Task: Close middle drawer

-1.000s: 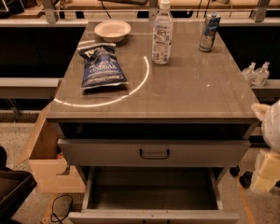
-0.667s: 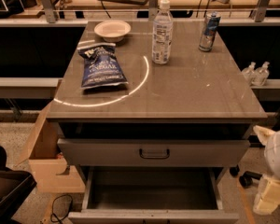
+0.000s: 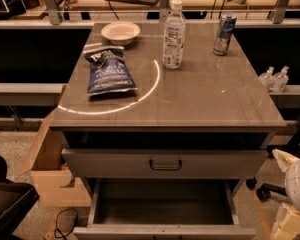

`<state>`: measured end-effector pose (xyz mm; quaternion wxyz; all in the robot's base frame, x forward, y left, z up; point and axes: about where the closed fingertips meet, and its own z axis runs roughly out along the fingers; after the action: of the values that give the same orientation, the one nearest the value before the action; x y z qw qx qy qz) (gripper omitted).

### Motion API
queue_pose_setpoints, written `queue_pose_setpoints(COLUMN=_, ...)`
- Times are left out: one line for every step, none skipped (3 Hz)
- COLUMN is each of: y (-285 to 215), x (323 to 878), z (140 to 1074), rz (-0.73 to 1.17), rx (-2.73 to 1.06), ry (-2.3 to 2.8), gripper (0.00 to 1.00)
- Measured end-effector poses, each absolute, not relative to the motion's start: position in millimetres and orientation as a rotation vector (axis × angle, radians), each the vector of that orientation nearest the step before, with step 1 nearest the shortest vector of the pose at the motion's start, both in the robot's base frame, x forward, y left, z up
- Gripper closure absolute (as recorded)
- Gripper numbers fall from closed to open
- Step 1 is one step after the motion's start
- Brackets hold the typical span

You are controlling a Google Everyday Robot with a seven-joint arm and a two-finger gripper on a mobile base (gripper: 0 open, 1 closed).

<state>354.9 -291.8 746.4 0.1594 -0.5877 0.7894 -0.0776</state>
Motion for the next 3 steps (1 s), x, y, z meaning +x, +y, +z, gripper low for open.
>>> queue_pose_setpoints(y=-299.3, x=338.5, z=714.8, rz=-0.199, rx=-1.649, ry=2.292, gripper=0.0)
queue_pose_setpoints(y=-306.9, x=313.9, z=660.3, rz=-0.175, rx=-1.647, ry=2.351, gripper=0.0)
queue_pose_setpoints(y=-308.3, x=295.1, z=611.3, rz=-0.171, rx=-1.711, ry=2.404, gripper=0.19)
